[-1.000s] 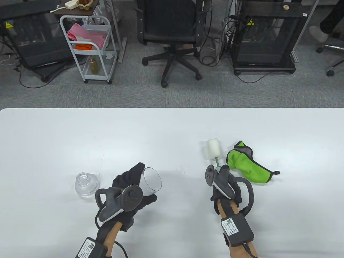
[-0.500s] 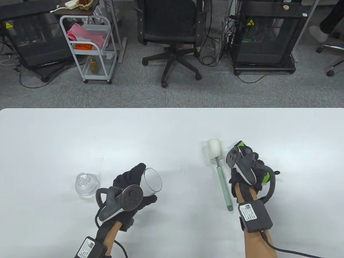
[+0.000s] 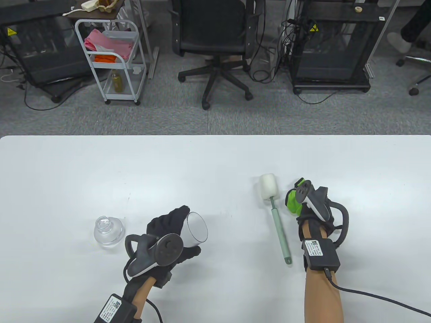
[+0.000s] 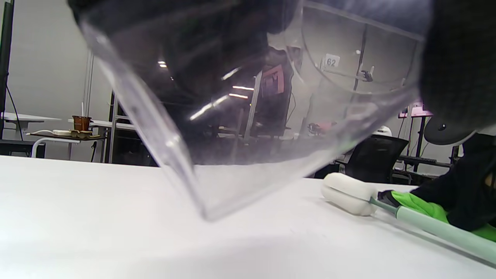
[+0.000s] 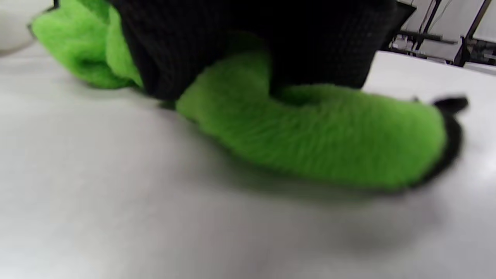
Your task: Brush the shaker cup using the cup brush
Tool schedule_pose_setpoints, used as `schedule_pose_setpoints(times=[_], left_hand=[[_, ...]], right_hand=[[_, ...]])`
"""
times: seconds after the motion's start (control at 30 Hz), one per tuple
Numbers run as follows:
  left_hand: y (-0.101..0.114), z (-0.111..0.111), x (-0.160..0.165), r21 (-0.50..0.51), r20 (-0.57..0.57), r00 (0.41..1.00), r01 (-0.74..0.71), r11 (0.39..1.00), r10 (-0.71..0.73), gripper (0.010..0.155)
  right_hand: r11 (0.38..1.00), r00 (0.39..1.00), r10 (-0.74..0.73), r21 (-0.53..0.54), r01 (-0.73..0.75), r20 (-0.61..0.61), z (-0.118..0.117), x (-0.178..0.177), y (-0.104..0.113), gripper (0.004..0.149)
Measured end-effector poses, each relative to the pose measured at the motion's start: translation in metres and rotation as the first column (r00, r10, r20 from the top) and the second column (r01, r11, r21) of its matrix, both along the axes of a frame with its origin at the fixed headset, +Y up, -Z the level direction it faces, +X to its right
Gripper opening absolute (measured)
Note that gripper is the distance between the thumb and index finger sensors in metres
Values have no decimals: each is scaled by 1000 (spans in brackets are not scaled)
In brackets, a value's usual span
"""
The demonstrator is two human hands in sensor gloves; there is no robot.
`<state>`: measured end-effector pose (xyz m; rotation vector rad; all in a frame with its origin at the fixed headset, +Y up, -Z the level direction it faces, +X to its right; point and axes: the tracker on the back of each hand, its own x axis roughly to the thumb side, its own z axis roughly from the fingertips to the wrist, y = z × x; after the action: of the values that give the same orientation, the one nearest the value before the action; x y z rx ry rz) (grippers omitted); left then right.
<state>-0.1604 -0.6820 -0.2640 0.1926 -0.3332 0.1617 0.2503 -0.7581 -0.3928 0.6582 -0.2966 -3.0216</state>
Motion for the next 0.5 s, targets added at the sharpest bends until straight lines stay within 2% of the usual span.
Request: schedule_pose_setpoints(times=[0.17,0.33,0.4,0.5], left_hand=[[7,3,0,4,8,1000,-25,1000,25,111],[8,8,-1,-9,32,997,-64,998,65,112],[8,9,0,-21,24,995,-94,995,94,112],[9,9,0,-29,18,984,-176,984,176,113]], right_hand=[[993,999,36,113,-35,-12,19,6,11,50],[954,997,-76,289,78,-19,48,3,49,51],[925,989,-149,350,146,-21,62,-7,66,51],[876,961,-259,393,278,-102,77,-35,87,51]])
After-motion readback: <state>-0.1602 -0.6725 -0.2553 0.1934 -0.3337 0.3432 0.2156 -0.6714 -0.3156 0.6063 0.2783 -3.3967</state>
